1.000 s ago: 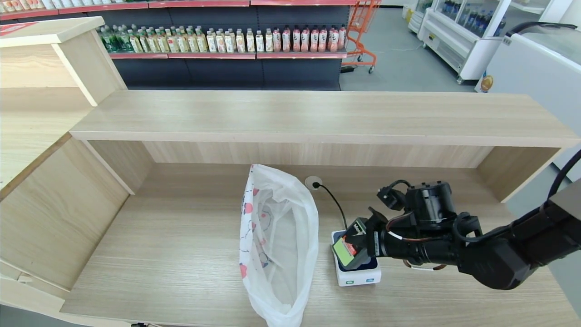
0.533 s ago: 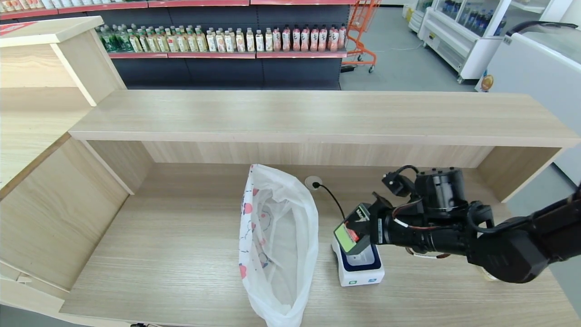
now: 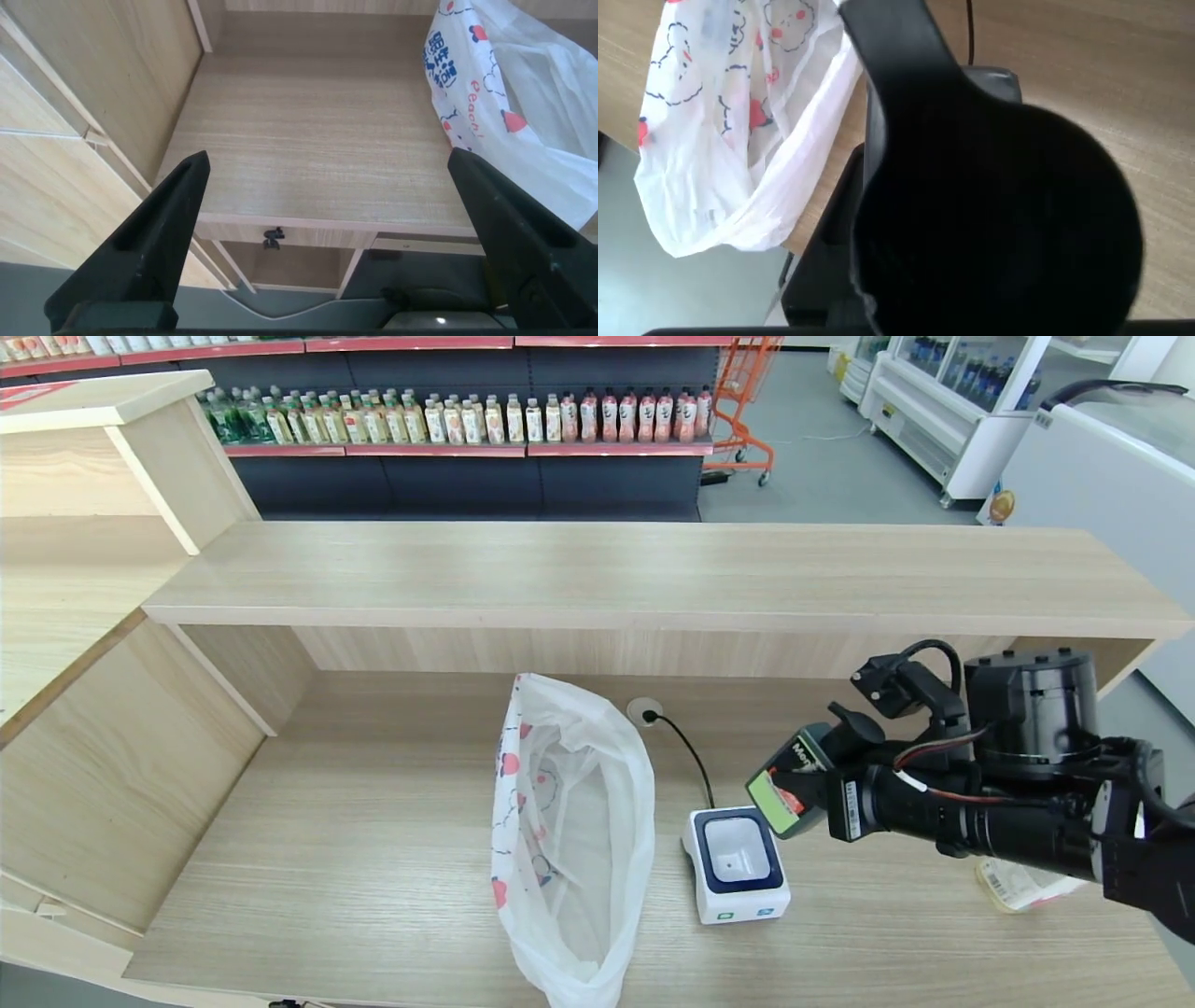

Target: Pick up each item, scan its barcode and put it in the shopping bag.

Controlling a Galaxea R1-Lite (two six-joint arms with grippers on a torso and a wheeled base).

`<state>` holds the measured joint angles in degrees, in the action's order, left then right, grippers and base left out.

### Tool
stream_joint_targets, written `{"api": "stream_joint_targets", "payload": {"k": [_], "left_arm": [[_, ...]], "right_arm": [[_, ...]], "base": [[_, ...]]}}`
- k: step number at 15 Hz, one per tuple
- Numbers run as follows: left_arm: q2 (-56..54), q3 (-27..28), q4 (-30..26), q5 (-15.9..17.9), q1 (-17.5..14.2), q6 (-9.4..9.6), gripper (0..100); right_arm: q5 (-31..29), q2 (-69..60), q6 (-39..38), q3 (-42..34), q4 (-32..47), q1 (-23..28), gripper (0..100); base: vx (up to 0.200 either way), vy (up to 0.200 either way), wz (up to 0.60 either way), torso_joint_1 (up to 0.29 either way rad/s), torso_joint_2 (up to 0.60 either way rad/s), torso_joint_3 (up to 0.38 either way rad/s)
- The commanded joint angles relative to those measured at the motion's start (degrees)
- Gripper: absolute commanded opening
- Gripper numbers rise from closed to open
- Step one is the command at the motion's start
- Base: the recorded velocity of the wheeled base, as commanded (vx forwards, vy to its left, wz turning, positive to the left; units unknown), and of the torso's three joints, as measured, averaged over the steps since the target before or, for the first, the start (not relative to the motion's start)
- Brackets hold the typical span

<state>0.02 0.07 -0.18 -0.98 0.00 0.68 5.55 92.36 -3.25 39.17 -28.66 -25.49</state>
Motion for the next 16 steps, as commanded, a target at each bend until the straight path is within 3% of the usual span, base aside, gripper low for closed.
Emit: {"api": "stream_joint_targets", "payload": {"k": [1,3,6,10,13,16], "left_arm": [[0.0,0.0,0.0,0.0,0.0,-0.16,100],[0.0,0.0,0.0,0.0,0.0,0.11,100],[0.0,-0.1,0.0,0.0,0.0,0.02,100],[0.0,0.0,0.0,0.0,0.0,-0.07,100],[0.0,0.0,0.0,0.0,0.0,-0.07,100],[0.0,0.0,0.0,0.0,0.0,-0.07,100]], "right_arm": [[0.3,-1.2,-0.2,-0.3,-0.1,0.0,0],[0.3,-1.1,-0.3,-0.8,-0.1,-0.1,0],[0.4,-0.2,-0.3,-0.9,-0.1,-0.1,0],[4.6,4.1,-0.4,1.8,-1.7,-0.2,0],[6.1,10.6,-0.7,6.1,-9.2,-1.6,0],[6.0,15.7,0.5,10.1,-10.5,-4.1,0]], "base": [[-0.200,0.000,0.00,0.002,0.00,0.002],[-0.200,0.000,0.00,0.005,0.00,0.000],[0.000,0.000,0.00,0.000,0.00,0.000],[0.000,0.200,0.00,0.002,0.00,0.005],[0.000,0.200,0.00,0.004,0.01,-0.001],[0.000,0.000,0.00,0.000,0.00,0.000]]}}
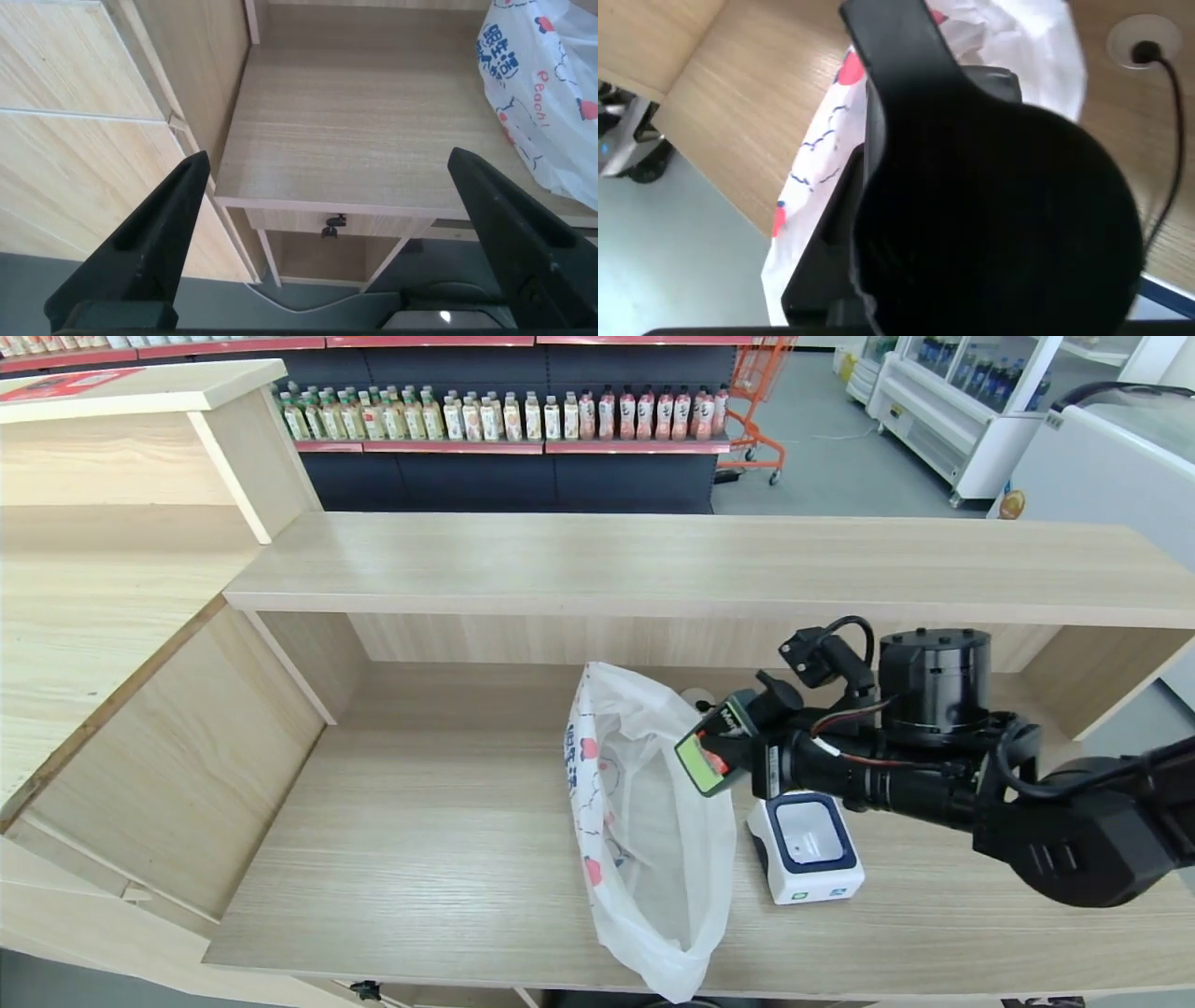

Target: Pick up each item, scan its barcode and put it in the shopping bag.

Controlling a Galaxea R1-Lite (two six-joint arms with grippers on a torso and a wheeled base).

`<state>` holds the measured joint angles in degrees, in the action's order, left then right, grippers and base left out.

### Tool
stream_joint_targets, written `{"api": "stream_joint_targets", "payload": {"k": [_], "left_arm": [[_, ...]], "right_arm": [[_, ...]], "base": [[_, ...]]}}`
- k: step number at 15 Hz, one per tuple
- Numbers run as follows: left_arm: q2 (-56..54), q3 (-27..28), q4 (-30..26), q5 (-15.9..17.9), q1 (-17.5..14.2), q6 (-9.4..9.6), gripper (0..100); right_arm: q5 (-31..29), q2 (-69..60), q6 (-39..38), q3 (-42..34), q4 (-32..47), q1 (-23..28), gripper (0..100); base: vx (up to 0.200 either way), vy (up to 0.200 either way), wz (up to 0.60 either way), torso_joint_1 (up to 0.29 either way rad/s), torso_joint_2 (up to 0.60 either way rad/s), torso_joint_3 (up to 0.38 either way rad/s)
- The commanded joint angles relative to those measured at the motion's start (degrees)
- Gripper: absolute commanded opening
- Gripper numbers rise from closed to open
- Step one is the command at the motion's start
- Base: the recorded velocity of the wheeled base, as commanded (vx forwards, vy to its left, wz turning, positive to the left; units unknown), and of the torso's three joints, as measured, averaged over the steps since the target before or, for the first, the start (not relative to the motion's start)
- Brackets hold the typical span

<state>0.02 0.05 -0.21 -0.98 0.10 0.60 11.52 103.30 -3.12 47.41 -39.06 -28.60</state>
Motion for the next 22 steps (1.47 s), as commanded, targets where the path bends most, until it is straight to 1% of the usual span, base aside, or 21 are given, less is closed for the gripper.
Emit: {"api": "stream_joint_targets", "payload": {"k": [1,6,8,10,13,14,17,20,22], "left_arm": [[0.0,0.0,0.0,0.0,-0.1,0.02,100],[0.0,0.0,0.0,0.0,-0.1,0.02,100],[0.0,0.0,0.0,0.0,-0.1,0.02,100],[0.0,0.0,0.0,0.0,-0.1,0.02,100],[0.0,0.0,0.0,0.0,-0.1,0.02,100],[0.0,0.0,0.0,0.0,-0.1,0.02,100],[0.0,0.0,0.0,0.0,-0.1,0.02,100],[0.0,0.0,0.0,0.0,-0.1,0.02,100],[0.0,0.0,0.0,0.0,-0.1,0.02,100]], "right_arm": [[-0.2,6.6,1.7,2.6,-0.2,-1.2,0],[-2.1,15.3,5.6,6.5,-0.7,-0.9,0],[-2.5,19.5,6.2,9.4,-3.2,-1.1,0],[-2.4,23.2,6.4,10.6,-7.3,-1.8,0],[-2.6,26.5,9.4,12.6,-7.8,-2.2,0],[-2.6,26.7,10.2,12.6,-8.1,-2.3,100],[-2.2,25.5,8.9,12.7,-9.1,-2.4,100],[-2.4,18.7,1.1,12.4,-10.0,-2.1,100],[-2.5,13.9,-1.9,11.0,-9.2,-0.7,100]], "base": [[0.000,0.000,0.00,0.000,0.00,0.000],[0.000,0.000,0.00,0.000,0.00,0.000],[0.000,0.000,0.00,0.000,0.00,0.000],[0.000,0.000,0.00,0.000,0.00,0.000],[0.000,0.000,0.00,0.000,0.00,0.000],[0.000,0.000,0.00,0.000,0.00,0.000],[0.000,0.000,0.00,0.000,0.00,0.000],[0.000,0.000,0.00,0.000,0.00,0.000],[0.000,0.000,0.00,0.000,0.00,0.000]]}}
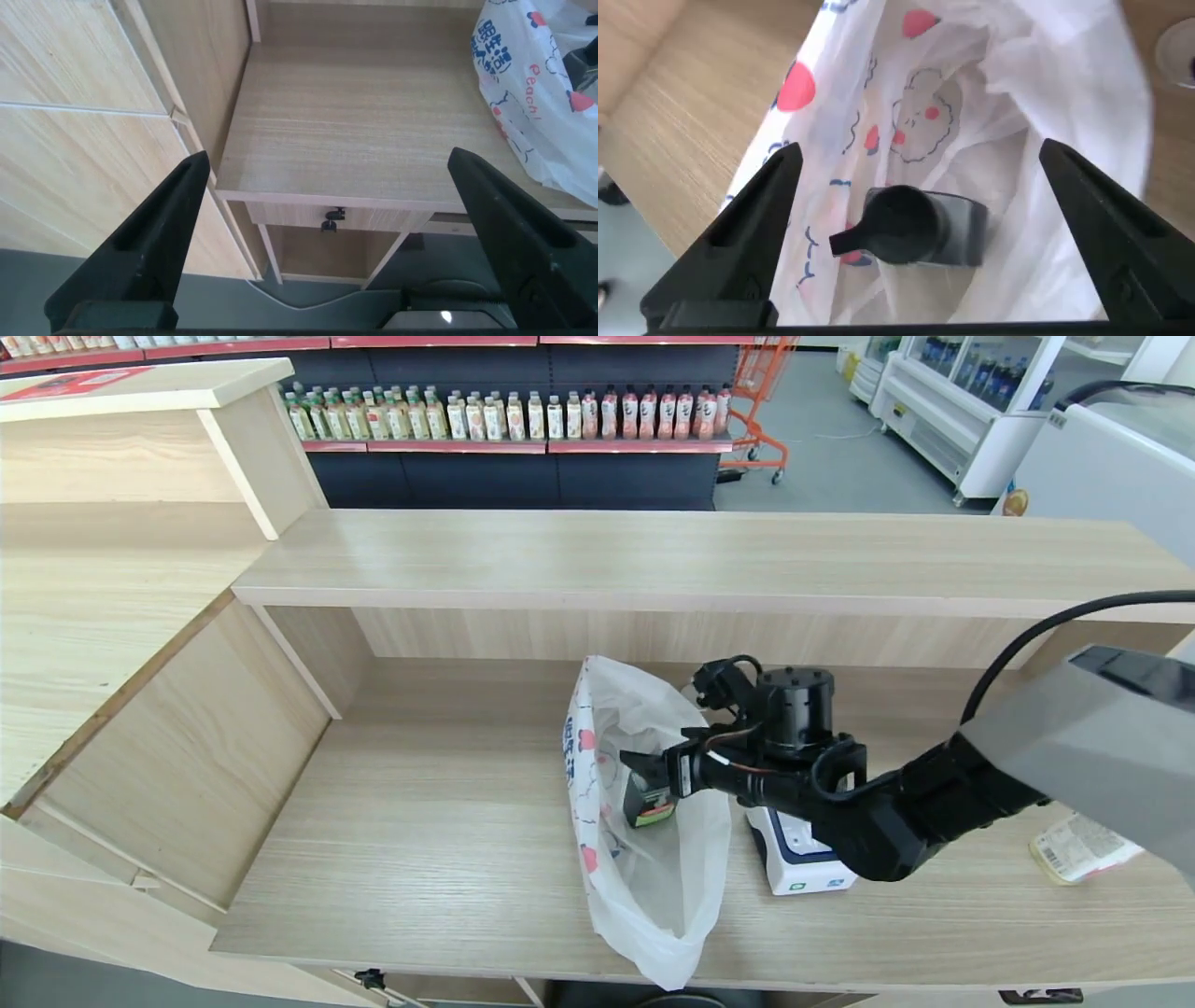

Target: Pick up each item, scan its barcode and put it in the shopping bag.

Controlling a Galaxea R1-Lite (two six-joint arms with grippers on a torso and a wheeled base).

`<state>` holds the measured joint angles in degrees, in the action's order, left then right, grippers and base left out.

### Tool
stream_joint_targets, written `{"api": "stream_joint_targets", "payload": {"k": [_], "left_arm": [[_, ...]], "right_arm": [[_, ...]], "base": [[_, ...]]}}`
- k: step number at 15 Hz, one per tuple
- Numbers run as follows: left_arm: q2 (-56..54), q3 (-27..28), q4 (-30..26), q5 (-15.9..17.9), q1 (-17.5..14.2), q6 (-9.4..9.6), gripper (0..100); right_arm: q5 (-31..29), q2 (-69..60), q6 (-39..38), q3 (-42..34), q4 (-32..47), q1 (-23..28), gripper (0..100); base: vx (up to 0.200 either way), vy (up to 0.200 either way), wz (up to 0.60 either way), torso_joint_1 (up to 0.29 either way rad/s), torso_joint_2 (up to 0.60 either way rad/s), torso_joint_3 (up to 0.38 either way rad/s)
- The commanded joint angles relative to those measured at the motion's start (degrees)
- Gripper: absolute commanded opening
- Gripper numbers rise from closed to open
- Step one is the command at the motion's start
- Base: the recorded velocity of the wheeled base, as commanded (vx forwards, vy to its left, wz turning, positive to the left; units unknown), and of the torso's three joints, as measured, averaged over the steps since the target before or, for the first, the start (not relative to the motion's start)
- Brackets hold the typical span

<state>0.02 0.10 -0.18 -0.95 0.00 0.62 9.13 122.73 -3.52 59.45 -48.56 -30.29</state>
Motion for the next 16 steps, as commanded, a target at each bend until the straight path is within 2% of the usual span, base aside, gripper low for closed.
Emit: {"api": "stream_joint_targets", "payload": {"k": [1,3,5,7,10,12,14,16], "left_arm": [[0.0,0.0,0.0,0.0,0.0,-0.01,100],[0.0,0.0,0.0,0.0,0.0,-0.01,100],[0.0,0.0,0.0,0.0,0.0,-0.01,100],[0.0,0.0,0.0,0.0,0.0,-0.01,100],[0.0,0.0,0.0,0.0,0.0,-0.01,100],[0.0,0.0,0.0,0.0,0.0,-0.01,100],[0.0,0.0,0.0,0.0,0.0,-0.09,100],[0.0,0.0,0.0,0.0,0.0,-0.01,100]], "right_arm": [[0.0,-13.0,-5.1,-4.2,4.5,2.6,100],[0.0,-24.6,-9.7,-8.8,11.9,4.7,100],[0.0,-35.2,-9.6,-16.0,15.9,9.9,100],[-0.2,-44.2,-6.1,-22.5,23.8,18.7,100],[-0.3,-49.8,-1.6,-27.5,34.0,31.8,100],[-0.1,-51.1,-1.6,-29.0,34.2,34.8,100],[-0.1,-52.4,-1.6,-30.6,34.3,35.3,100],[-0.2,-53.5,-1.6,-32.5,34.3,35.3,100]], "base": [[0.000,0.000,0.00,0.000,0.00,0.000],[0.000,0.000,0.00,0.000,0.00,0.000],[0.000,0.000,0.00,0.000,0.00,0.000],[0.000,0.000,0.00,0.000,0.00,0.000],[0.000,0.000,0.00,0.000,0.00,0.000],[0.000,0.000,0.00,0.000,0.00,0.000],[0.000,0.000,0.00,0.000,0.00,0.000],[0.000,-0.200,0.00,0.002,0.00,0.005]]}}
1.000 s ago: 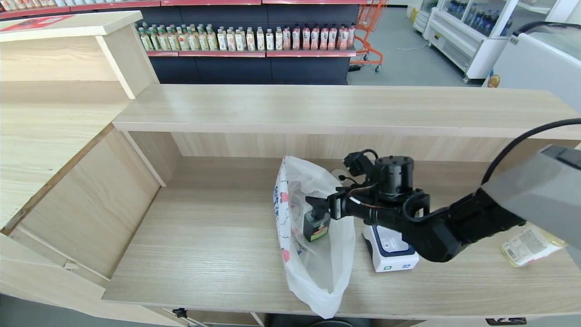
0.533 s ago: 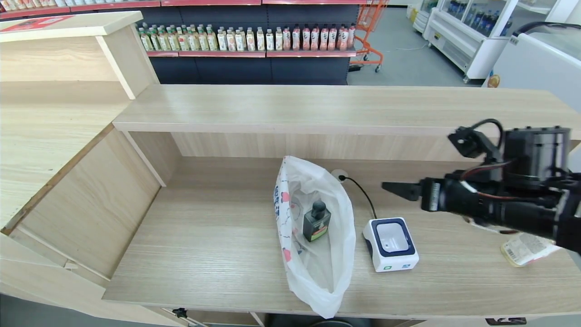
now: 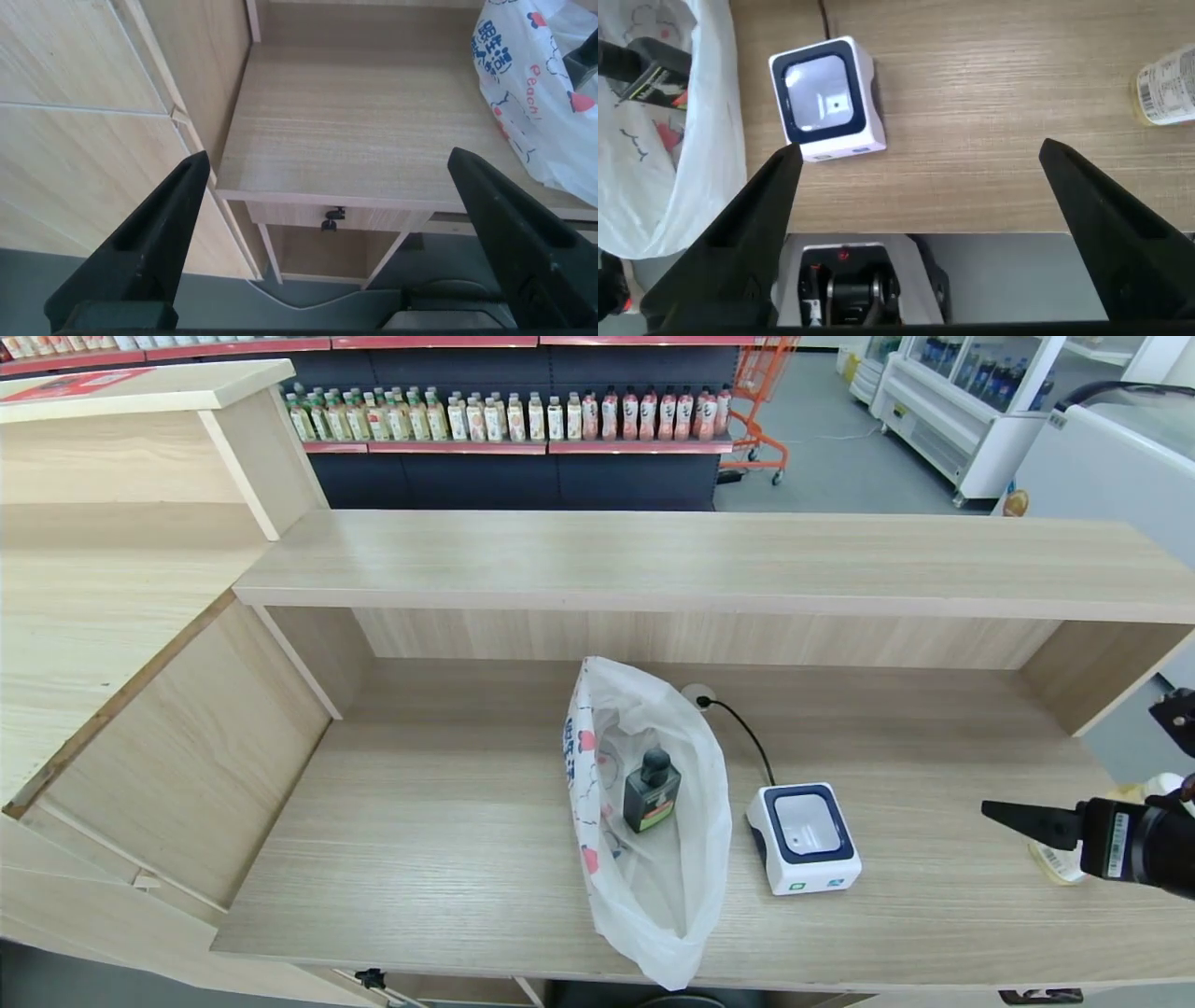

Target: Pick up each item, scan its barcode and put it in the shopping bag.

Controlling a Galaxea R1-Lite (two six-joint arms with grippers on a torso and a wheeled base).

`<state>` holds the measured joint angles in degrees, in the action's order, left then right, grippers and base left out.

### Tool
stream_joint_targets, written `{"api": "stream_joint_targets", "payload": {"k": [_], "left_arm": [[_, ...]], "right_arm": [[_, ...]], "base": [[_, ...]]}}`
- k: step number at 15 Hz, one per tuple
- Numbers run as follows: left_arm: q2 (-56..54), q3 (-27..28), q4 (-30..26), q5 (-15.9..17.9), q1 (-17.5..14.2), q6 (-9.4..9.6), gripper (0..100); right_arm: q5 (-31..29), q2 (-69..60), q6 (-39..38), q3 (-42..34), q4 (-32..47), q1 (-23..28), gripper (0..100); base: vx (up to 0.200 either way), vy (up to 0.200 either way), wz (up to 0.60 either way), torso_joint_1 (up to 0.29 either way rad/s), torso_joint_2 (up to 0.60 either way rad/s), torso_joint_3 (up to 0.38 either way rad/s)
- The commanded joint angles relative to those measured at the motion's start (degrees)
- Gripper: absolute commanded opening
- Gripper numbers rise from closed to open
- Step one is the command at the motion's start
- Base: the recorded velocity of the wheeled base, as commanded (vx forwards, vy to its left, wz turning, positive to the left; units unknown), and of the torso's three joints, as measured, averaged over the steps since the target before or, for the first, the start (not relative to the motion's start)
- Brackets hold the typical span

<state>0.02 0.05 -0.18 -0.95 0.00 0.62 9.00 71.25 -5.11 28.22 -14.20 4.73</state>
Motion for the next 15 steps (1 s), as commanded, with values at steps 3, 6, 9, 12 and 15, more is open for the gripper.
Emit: {"api": "stream_joint_targets", "payload": {"k": [3,6,9,12,15], "left_arm": [[0.0,0.0,0.0,0.0,0.0,0.08,100],[0.0,0.0,0.0,0.0,0.0,0.26,100],[0.0,0.0,0.0,0.0,0.0,0.61,100],[0.0,0.0,0.0,-0.1,0.0,0.96,100],[0.0,0.0,0.0,0.0,0.0,0.96,100]], "right_arm": [[-0.1,-3.1,0.0,-3.3,1.3,0.3,100],[0.0,-5.3,0.0,-2.5,7.3,0.3,100],[0.1,-6.1,-0.1,-2.5,8.7,0.2,100],[0.0,-6.6,-0.1,-2.9,8.8,0.2,100],[0.0,-7.4,-0.1,-2.4,11.5,0.2,100]], "base": [[0.000,-0.200,0.00,-0.001,0.00,0.002],[0.000,-0.200,0.00,0.004,0.01,0.004],[0.000,-0.200,0.00,0.002,0.00,0.002],[0.000,-0.200,0.00,0.002,0.00,-0.001],[0.000,-0.200,0.00,-0.002,0.00,0.001]]}}
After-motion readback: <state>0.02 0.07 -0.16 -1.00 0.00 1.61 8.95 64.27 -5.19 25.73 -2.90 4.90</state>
